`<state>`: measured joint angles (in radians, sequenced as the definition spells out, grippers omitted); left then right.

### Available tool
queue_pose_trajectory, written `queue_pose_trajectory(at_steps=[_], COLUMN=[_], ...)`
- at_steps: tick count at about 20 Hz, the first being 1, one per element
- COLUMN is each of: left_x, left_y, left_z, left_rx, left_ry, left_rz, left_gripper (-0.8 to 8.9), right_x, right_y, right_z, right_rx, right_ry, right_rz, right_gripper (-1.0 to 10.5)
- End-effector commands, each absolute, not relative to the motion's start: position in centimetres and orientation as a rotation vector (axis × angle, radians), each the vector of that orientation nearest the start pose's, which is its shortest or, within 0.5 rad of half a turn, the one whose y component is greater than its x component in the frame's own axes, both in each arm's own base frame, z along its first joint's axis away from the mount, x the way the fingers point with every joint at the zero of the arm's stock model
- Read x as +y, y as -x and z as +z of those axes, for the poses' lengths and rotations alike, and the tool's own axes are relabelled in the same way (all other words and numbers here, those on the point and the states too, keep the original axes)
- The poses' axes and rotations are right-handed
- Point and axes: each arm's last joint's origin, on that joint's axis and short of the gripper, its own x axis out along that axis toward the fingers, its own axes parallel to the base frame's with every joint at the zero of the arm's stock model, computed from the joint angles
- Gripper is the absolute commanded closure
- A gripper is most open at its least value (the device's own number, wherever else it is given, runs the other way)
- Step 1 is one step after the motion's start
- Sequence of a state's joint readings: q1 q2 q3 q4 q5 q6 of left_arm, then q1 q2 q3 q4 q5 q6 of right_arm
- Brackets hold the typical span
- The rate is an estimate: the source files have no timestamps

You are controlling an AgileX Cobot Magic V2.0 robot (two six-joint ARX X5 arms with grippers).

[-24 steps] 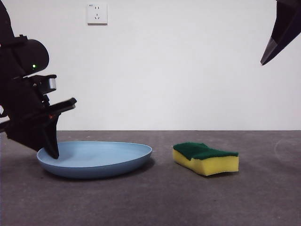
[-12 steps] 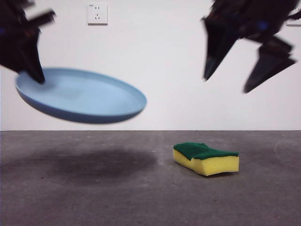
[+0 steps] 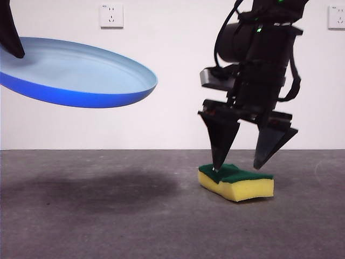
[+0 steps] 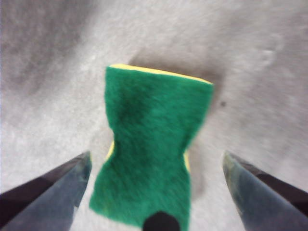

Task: Pick up the plate,pick up the cloth,clean the plate with the cloth

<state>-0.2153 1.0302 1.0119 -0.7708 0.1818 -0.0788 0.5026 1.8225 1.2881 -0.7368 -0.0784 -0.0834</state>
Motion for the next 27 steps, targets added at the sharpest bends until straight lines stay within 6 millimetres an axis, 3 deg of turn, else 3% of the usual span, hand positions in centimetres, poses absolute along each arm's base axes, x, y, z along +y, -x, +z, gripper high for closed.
queue_pose_trajectory(at_steps=[1,3,7,16,18,22,25,27], left_x=[-4.8,-4.8,-4.8,-4.8,-4.7,-5.5,-7.2,-8.8], left_y=[-19.3,-19.3,-19.3,-19.3,-19.6,-21.2,-23.1,-23.7], left_z=[31.6,31.6,31.6,31.6,31.6,30.5,28.9,28.4], left_rx=[0.801,0.800,0.800,0.795,0.778,0.810,0.842,0.832], left_ry=[0.054,0.054,0.054,0.044,0.019,-0.003,0.001,0.021], left_rz=[-0.351,-0.351,-0.350,-0.346,-0.283,-0.252,-0.284,-0.330], left_gripper=[8.21,8.21,8.21,8.21,8.21,8.21,8.21,8.21], right_x=[18.0,18.2,18.1,17.9,17.7,17.7,17.9,18.3], right_y=[-31.1,-31.2,-31.3,-31.2,-30.8,-27.9,-24.5,-23.1], right_z=[18.1,17.5,17.4,17.3,19.1,25.9,31.0,32.4], right_rx=[1.263,1.274,1.277,1.294,1.259,1.069,0.882,0.820], right_ry=[0.364,0.369,0.372,0.370,0.336,0.231,0.178,0.162], right_rz=[0.576,0.576,0.568,0.563,0.551,0.594,0.678,0.712], right_gripper=[5.1,5.5,9.3,9.6,9.6,9.6,9.6,9.6])
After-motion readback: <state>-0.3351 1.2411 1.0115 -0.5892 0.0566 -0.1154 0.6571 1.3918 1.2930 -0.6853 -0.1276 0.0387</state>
